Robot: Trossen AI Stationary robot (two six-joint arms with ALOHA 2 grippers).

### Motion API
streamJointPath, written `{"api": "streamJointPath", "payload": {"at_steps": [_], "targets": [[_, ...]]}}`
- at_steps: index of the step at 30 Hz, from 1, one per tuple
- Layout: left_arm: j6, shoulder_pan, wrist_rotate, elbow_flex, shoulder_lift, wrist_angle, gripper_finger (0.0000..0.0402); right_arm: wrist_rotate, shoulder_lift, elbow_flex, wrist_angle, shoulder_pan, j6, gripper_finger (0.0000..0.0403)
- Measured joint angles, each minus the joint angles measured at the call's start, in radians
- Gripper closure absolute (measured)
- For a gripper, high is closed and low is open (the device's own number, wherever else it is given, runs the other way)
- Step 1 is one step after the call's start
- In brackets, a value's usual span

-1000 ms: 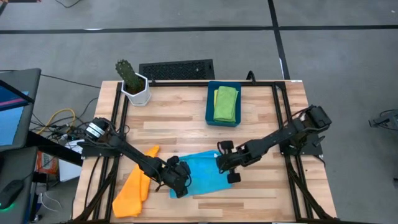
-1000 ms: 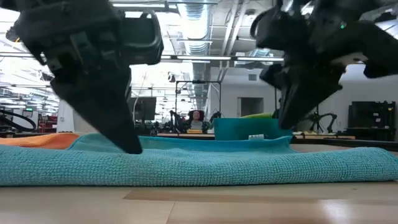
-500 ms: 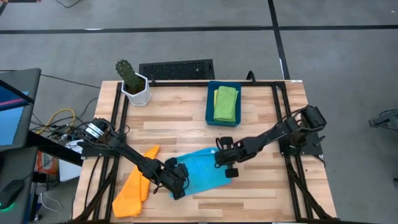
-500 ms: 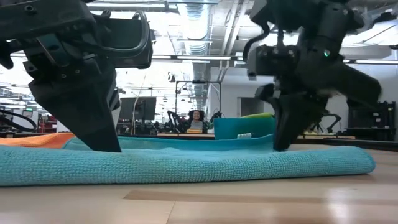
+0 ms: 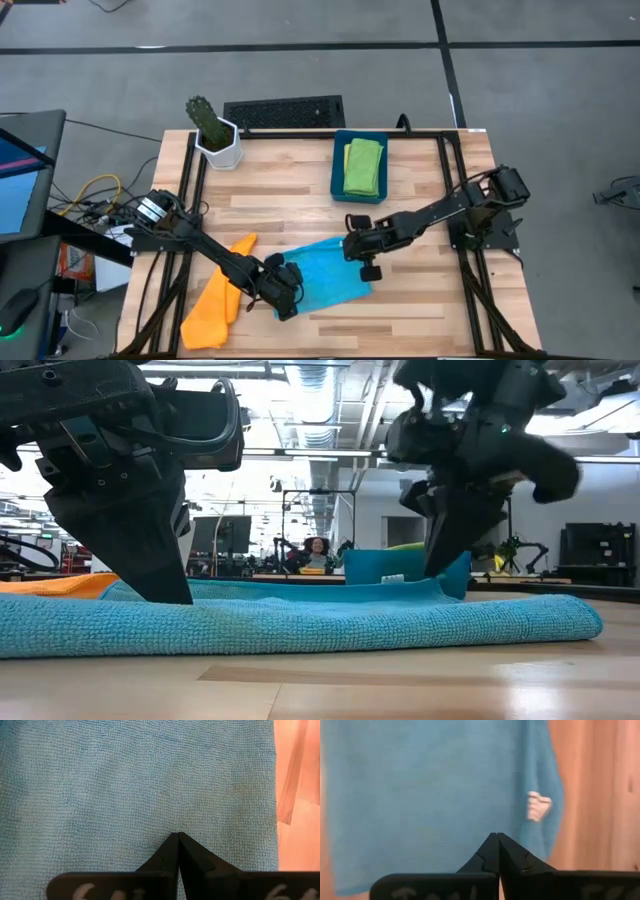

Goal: Fold microfiber towels
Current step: Fold the blue towel

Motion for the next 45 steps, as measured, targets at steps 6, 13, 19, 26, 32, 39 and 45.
{"api": "streamJointPath", "payload": {"at_steps": [6,13,19,26,32,39,45], "targets": [[0.0,-0.001,0.001,0.0,0.0,-0.007,0.0401,0.008,0.037,0.003,0.026,-0.001,-0.029,0.0394],[0.008,-0.003,0.002,0.0,0.0,-0.017,0.0401,0.039,0.044,0.001,0.017,-0.084,-0.046,0.0379],[0.024,-0.003,0.002,0.0,0.0,-0.021,0.0401,0.057,0.034,0.001,0.018,-0.173,-0.072,0.0391],[-0.033,-0.002,0.005,-0.002,-0.011,-0.029,0.0401,0.052,0.021,0.001,0.012,-0.234,-0.03,0.0367],[-0.097,0.017,-0.052,-0.003,-0.138,-0.063,0.0401,0.056,-0.132,0.001,0.064,-0.193,0.034,0.0392],[-0.138,0.011,-0.4,-0.002,-0.25,-0.157,0.0401,0.127,-0.281,-0.222,0.539,-0.095,0.187,0.038],[-0.166,0.012,-0.489,-0.062,-0.163,0.016,0.0401,0.195,-0.199,-0.457,0.995,-0.051,0.288,0.0396]]}}
